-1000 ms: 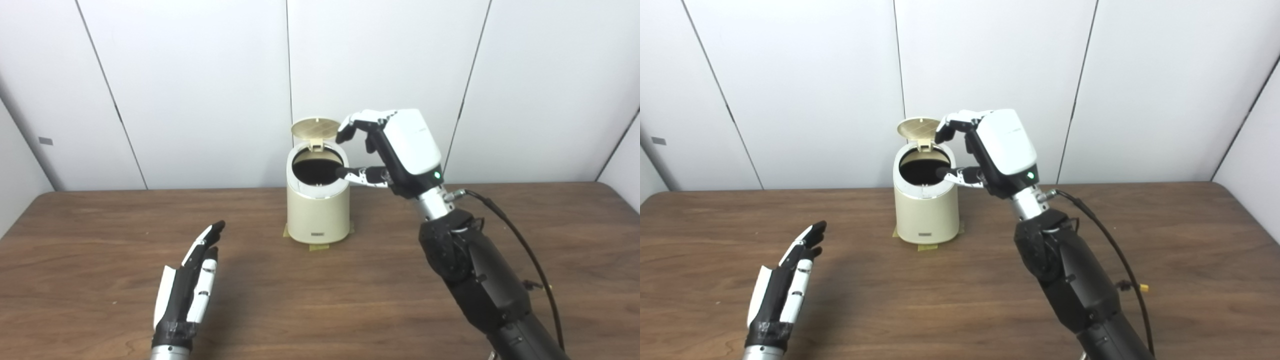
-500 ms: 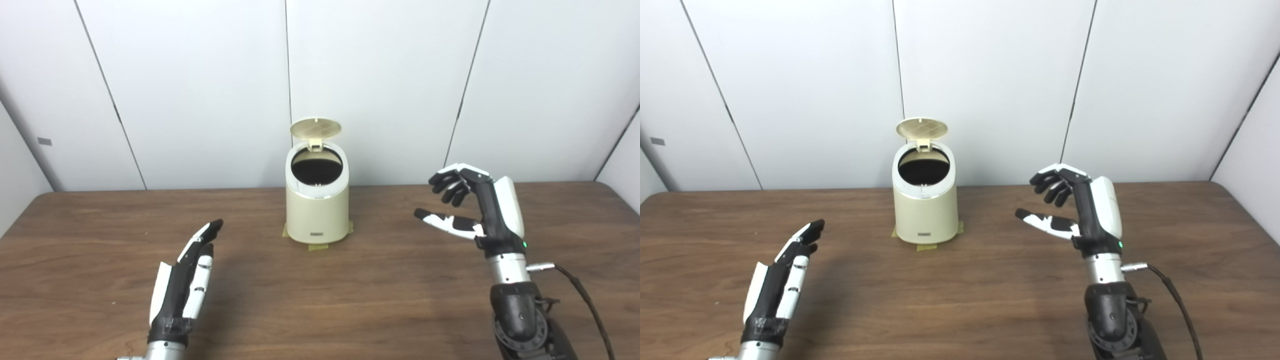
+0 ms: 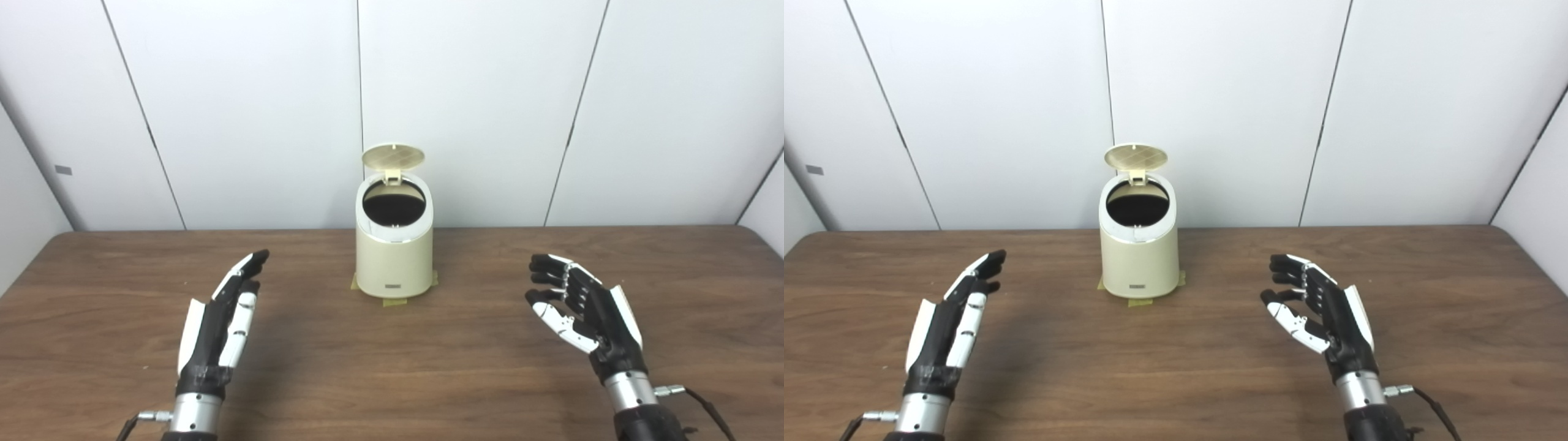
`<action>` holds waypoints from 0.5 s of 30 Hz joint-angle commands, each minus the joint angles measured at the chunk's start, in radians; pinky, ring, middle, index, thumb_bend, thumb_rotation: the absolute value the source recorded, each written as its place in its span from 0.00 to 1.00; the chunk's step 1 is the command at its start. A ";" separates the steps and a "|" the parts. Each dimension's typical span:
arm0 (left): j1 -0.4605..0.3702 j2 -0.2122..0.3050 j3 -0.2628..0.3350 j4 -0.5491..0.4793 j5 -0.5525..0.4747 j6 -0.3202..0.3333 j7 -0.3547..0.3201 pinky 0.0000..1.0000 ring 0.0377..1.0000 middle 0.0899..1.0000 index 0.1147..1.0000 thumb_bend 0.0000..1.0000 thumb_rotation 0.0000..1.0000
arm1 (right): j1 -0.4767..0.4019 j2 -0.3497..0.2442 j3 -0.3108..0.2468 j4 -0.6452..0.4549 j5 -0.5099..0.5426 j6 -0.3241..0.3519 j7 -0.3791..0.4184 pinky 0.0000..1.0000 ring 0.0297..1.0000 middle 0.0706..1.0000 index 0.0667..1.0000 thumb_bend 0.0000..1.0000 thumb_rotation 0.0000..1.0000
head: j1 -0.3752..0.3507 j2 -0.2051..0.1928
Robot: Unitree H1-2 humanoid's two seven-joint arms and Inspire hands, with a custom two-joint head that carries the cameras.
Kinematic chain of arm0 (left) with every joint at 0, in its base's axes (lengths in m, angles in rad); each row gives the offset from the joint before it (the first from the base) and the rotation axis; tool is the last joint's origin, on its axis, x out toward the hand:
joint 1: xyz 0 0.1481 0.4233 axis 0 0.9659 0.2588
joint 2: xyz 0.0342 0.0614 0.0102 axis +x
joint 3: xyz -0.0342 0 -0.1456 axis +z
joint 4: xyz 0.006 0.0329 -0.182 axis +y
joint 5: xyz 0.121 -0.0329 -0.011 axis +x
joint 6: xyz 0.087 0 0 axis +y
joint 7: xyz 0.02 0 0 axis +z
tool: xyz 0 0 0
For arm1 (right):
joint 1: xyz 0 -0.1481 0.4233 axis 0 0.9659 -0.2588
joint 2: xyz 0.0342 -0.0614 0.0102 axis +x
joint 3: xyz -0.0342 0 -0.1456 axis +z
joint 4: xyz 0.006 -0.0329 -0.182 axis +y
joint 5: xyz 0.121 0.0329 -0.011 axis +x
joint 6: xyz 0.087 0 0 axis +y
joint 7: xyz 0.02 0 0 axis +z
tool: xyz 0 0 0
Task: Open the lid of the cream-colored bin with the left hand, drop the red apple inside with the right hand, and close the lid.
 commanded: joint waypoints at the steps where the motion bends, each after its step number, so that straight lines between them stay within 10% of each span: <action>1: -0.097 0.007 0.002 -0.057 0.001 0.036 0.000 0.90 0.92 0.89 0.86 0.48 1.00 | -0.021 0.014 -0.017 -0.007 -0.002 -0.031 -0.026 0.61 0.71 0.71 0.70 0.19 0.33 | 0.000 0.000; 9: -0.303 0.022 -0.072 -0.122 0.134 0.281 -0.053 1.00 1.00 0.95 0.92 0.78 0.98 | -0.014 0.029 -0.022 0.015 -0.033 -0.045 -0.039 0.58 0.69 0.70 0.69 0.20 0.36 | -0.007 0.014; 15: -0.437 0.047 -0.264 -0.151 0.539 0.401 -0.085 1.00 1.00 0.98 0.94 0.99 0.92 | -0.013 0.037 -0.025 0.023 -0.027 -0.044 -0.036 0.55 0.66 0.67 0.67 0.21 0.36 | -0.009 0.017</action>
